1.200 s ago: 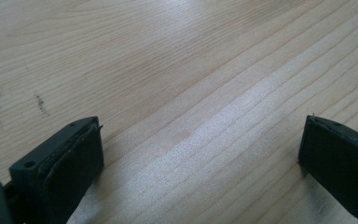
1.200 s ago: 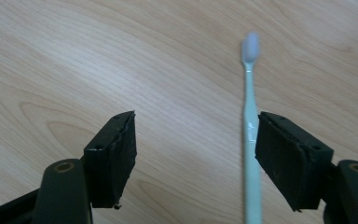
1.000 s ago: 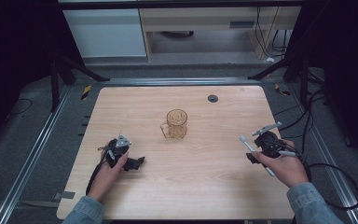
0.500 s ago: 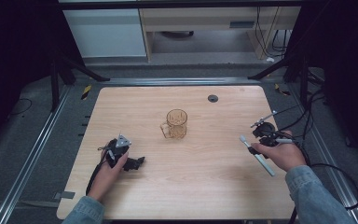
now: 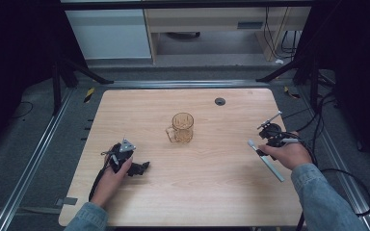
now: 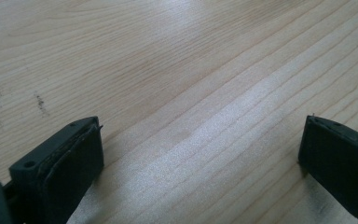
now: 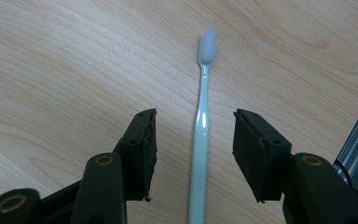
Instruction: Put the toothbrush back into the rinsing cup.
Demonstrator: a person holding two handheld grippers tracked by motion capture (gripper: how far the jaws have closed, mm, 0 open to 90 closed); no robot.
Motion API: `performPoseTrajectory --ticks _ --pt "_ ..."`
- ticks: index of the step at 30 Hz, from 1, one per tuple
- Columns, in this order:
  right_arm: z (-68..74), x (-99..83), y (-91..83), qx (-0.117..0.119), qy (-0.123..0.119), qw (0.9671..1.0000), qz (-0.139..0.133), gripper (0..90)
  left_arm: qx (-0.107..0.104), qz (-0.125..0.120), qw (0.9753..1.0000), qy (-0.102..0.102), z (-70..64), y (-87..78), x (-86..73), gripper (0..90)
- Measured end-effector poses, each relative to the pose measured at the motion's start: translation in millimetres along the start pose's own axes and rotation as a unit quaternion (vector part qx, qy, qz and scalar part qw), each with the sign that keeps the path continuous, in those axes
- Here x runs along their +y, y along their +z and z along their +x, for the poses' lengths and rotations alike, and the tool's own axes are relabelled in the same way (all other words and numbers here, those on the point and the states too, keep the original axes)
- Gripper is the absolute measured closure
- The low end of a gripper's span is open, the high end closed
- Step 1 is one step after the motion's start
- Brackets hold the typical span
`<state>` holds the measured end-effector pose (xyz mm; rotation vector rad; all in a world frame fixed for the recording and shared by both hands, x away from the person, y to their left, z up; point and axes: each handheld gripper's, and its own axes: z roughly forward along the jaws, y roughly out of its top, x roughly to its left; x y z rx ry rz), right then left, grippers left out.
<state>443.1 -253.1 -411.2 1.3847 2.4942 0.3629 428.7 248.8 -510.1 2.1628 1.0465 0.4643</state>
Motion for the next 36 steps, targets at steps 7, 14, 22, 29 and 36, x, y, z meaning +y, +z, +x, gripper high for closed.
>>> performPoseTrajectory --ticks 7,14,22,29,36 --pt "-1.9 2.2 3.0 0.007 0.007 0.9999 0.008 53.2 0.0 0.0 1.0 0.0 0.0 0.0 0.0 0.0" --pt "-5.0 4.4 5.9 0.015 0.009 0.9997 0.019 57.5 0.0 0.0 1.0 0.001 0.1 0.0 0.0 0.0" --pt "-11.4 5.2 19.2 0.019 0.017 0.9985 0.05 61.0 0.0 0.0 1.0 0.001 0.1 0.0 0.1 0.0" --pt "-14.9 6.3 27.2 0.023 0.02 0.9975 0.063 62.5 0.0 0.0 1.0 0.0 -0.1 0.0 0.0 0.0" --pt "-19.2 8.2 39.8 0.025 0.024 0.9957 0.085 65.1 0.0 0.0 1.0 0.0 0.0 0.0 0.1 0.0"
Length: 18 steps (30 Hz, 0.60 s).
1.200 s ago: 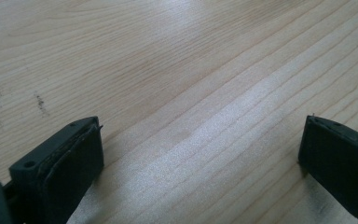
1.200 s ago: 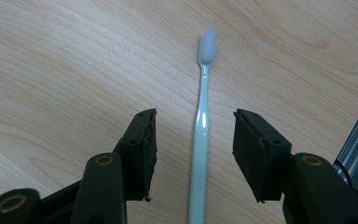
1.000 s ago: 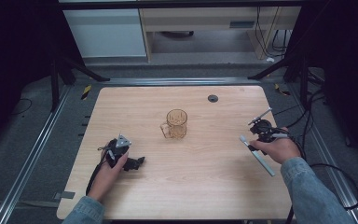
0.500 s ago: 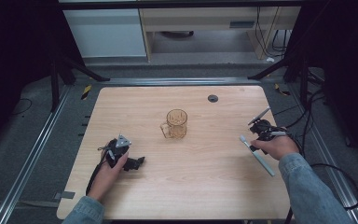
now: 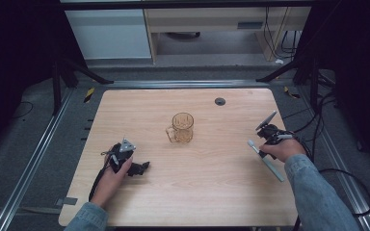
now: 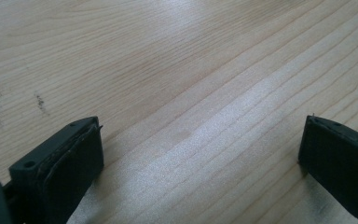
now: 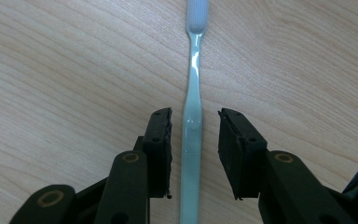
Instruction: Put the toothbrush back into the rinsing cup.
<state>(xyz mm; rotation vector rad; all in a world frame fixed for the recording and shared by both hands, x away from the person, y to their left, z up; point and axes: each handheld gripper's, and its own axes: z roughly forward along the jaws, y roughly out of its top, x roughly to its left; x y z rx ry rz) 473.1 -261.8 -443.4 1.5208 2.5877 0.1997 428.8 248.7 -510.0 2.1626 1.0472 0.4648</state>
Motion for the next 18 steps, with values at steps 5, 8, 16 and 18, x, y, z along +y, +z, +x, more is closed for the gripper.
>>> performPoseTrajectory --ticks 5,8,16,18 --pt "-1.8 5.0 9.2 0.007 0.0 0.9999 0.014 67.3 0.0 0.0 1.0 0.0 0.0 0.0 0.0 0.0" --pt "-3.0 7.1 13.9 0.01 0.002 0.9997 0.021 68.5 0.0 0.0 1.0 0.0 0.0 0.0 0.0 0.0" --pt "-4.5 9.5 19.7 0.015 0.005 0.9994 0.031 70.6 0.0 0.0 1.0 0.0 0.0 0.1 0.0 0.0" --pt "-4.7 9.9 20.5 0.018 0.005 0.9993 0.033 71.1 0.0 0.0 1.0 0.0 0.0 0.1 0.1 0.0"
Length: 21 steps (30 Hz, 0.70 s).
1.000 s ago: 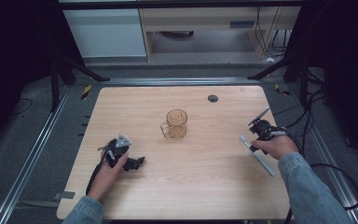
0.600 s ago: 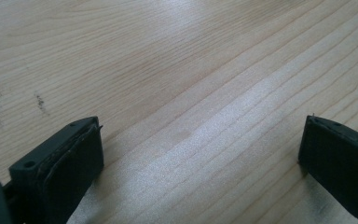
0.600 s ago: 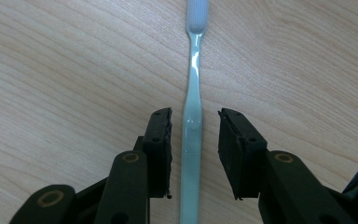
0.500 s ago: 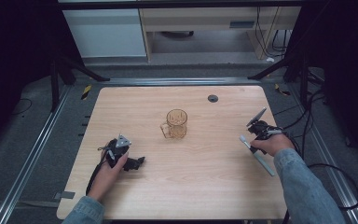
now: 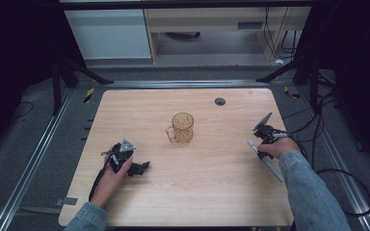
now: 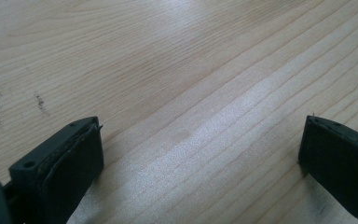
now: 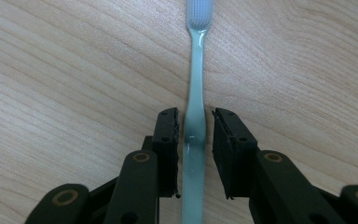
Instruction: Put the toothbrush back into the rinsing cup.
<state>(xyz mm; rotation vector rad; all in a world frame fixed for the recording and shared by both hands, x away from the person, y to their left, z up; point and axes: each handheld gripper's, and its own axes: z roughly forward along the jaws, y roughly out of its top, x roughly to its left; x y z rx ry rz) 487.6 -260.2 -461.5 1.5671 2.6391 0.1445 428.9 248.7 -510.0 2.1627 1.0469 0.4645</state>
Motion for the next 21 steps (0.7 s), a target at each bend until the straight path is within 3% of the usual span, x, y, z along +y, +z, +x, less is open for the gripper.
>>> performPoseTrajectory --ticks 21 --pt "-3.5 5.3 6.2 0.01 0.008 0.9998 0.015 74.3 0.0 0.0 1.0 0.0 0.0 0.0 0.0 0.0"
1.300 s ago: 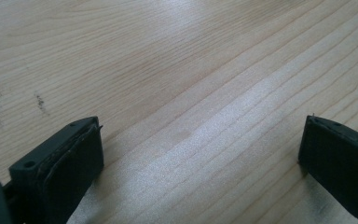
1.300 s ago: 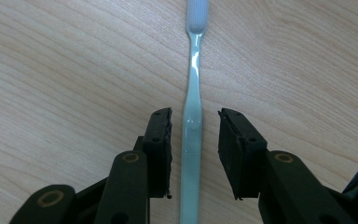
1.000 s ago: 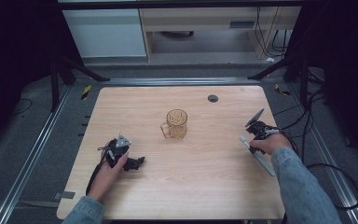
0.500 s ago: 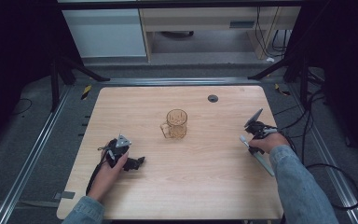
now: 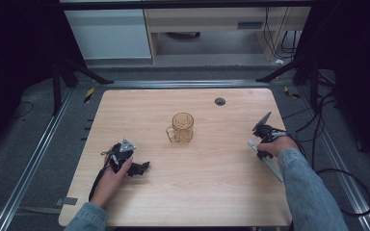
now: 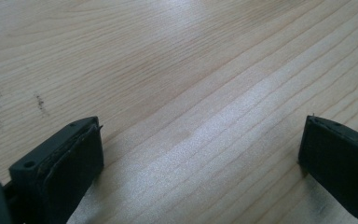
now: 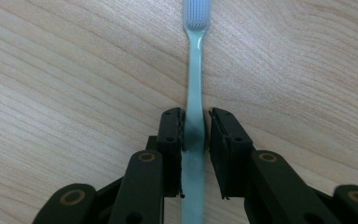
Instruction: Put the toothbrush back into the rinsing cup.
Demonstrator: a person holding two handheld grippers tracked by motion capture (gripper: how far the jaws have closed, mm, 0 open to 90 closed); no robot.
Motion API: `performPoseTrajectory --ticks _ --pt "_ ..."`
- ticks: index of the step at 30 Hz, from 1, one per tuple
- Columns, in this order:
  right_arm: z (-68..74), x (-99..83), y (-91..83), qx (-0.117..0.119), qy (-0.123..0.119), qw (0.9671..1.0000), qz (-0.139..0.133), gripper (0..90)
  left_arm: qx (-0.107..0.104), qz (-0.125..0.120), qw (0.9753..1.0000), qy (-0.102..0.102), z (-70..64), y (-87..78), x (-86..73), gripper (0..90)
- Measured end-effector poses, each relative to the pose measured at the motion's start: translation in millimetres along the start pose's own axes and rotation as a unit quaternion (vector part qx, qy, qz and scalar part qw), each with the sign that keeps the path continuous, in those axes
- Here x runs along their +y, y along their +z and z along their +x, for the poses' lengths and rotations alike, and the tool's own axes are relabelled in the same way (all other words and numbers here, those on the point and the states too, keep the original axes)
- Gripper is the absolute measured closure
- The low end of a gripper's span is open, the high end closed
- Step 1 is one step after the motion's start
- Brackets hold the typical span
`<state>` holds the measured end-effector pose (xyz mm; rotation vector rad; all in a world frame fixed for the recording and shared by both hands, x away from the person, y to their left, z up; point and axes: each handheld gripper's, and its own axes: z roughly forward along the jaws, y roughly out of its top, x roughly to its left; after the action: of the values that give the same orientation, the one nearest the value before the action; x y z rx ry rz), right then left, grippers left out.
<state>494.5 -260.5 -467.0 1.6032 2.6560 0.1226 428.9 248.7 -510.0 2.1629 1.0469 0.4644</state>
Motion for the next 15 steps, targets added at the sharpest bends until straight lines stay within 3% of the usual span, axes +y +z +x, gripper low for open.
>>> performPoseTrajectory --ticks 15 --pt "1.2 2.7 0.4 -0.007 -0.001 1.0 0.003 77.9 0.0 0.0 1.0 0.0 0.0 0.0 0.0 0.0"
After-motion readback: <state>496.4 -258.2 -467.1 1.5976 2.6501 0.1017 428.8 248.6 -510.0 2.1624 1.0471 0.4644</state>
